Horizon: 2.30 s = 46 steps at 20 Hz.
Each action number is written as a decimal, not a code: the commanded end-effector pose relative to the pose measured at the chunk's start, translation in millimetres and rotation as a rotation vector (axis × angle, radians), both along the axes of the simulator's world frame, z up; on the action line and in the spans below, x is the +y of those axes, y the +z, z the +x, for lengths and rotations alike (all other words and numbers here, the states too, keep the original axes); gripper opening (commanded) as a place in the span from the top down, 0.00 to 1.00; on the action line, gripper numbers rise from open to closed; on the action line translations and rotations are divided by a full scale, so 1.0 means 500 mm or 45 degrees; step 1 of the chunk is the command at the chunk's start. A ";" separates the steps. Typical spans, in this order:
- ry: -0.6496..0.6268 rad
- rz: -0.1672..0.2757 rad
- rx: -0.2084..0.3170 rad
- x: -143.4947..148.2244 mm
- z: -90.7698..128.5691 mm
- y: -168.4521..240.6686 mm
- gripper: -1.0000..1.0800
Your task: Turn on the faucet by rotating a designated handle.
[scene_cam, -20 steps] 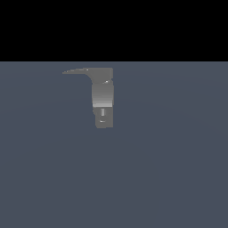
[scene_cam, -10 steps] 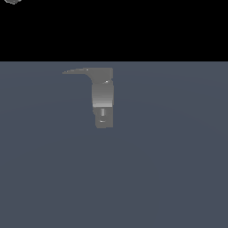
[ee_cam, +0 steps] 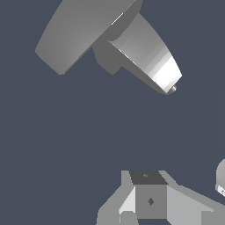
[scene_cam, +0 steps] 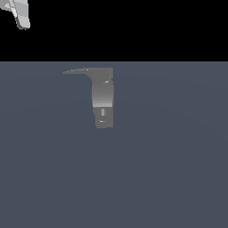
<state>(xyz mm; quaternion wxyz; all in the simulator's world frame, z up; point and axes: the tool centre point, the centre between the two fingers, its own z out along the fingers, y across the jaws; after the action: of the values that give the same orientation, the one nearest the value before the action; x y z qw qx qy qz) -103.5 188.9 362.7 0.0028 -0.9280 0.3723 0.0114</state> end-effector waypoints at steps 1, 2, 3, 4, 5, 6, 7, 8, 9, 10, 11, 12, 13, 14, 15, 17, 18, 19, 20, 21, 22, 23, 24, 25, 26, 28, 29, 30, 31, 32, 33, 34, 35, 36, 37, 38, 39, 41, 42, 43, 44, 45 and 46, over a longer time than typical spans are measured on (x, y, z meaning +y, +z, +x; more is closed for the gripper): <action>-0.061 0.001 -0.001 0.011 0.026 -0.013 1.00; -0.085 0.001 -0.002 0.014 0.037 -0.018 1.00; -0.108 0.000 -0.002 0.017 0.048 -0.024 1.00; -0.132 0.000 -0.003 0.021 0.058 -0.029 1.00; -0.155 0.000 -0.003 0.023 0.069 -0.034 1.00; -0.179 0.000 -0.003 0.026 0.080 -0.039 1.00; -0.203 -0.001 -0.004 0.029 0.091 -0.044 1.00; -0.227 -0.001 -0.004 0.031 0.102 -0.050 1.00; -0.251 -0.002 -0.004 0.033 0.113 -0.055 1.00; -0.275 -0.002 -0.005 0.035 0.124 -0.060 1.00; -0.300 -0.003 -0.005 0.036 0.136 -0.066 1.00; -0.325 -0.004 -0.006 0.038 0.147 -0.071 1.00; -0.350 -0.004 -0.006 0.039 0.159 -0.077 1.00; -0.375 -0.005 -0.006 0.040 0.171 -0.082 1.00; -0.401 -0.006 -0.007 0.040 0.183 -0.088 1.00; -0.455 -0.008 -0.008 0.041 0.208 -0.100 1.00; -0.483 -0.009 -0.008 0.041 0.222 -0.106 1.00; -0.511 -0.010 -0.008 0.040 0.235 -0.112 1.00; -0.540 -0.012 -0.009 0.039 0.249 -0.119 1.00; -0.570 -0.013 -0.009 0.038 0.263 -0.125 1.00; -0.601 -0.014 -0.010 0.036 0.277 -0.132 1.00; -0.633 -0.016 -0.010 0.034 0.292 -0.139 1.00; -0.665 -0.017 -0.011 0.032 0.307 -0.146 1.00; -0.696 -0.019 -0.012 0.029 0.322 -0.152 1.00; -0.727 -0.020 -0.012 0.026 0.336 -0.159 1.00; -0.787 -0.022 -0.013 0.019 0.364 -0.172 1.00; -0.815 -0.023 -0.014 0.015 0.377 -0.177 1.00; -0.843 -0.024 -0.014 0.011 0.389 -0.183 1.00; -0.869 -0.025 -0.014 0.007 0.401 -0.188 1.00; -0.893 -0.026 -0.015 0.003 0.412 -0.193 1.00; -0.916 -0.027 -0.015 -0.001 0.422 -0.198 1.00; -0.938 -0.027 -0.015 -0.005 0.432 -0.202 1.00; -0.957 -0.028 -0.016 -0.009 0.441 -0.206 1.00; -0.976 -0.028 -0.016 -0.012 0.449 -0.209 1.00; -0.992 -0.028 -0.016 -0.016 0.456 -0.212 1.00; -1.008 -0.028 -0.016 -0.019 0.463 -0.215 1.00; -1.022 -0.028 -0.016 -0.022 0.469 -0.218 1.00; -1.047 -0.028 -0.016 -0.028 0.480 -0.222 1.00; -1.057 -0.028 -0.016 -0.030 0.484 -0.224 1.00; -1.066 -0.028 -0.016 -0.032 0.488 -0.225 1.00; -1.074 -0.028 -0.016 -0.034 0.492 -0.227 1.00; -1.080 -0.028 -0.016 -0.036 0.494 -0.228 1.00; -1.085 -0.028 -0.016 -0.037 0.497 -0.229 1.00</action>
<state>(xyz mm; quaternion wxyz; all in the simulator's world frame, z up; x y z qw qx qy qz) 142.2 172.7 250.2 0.0001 -0.6947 0.7193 -0.0004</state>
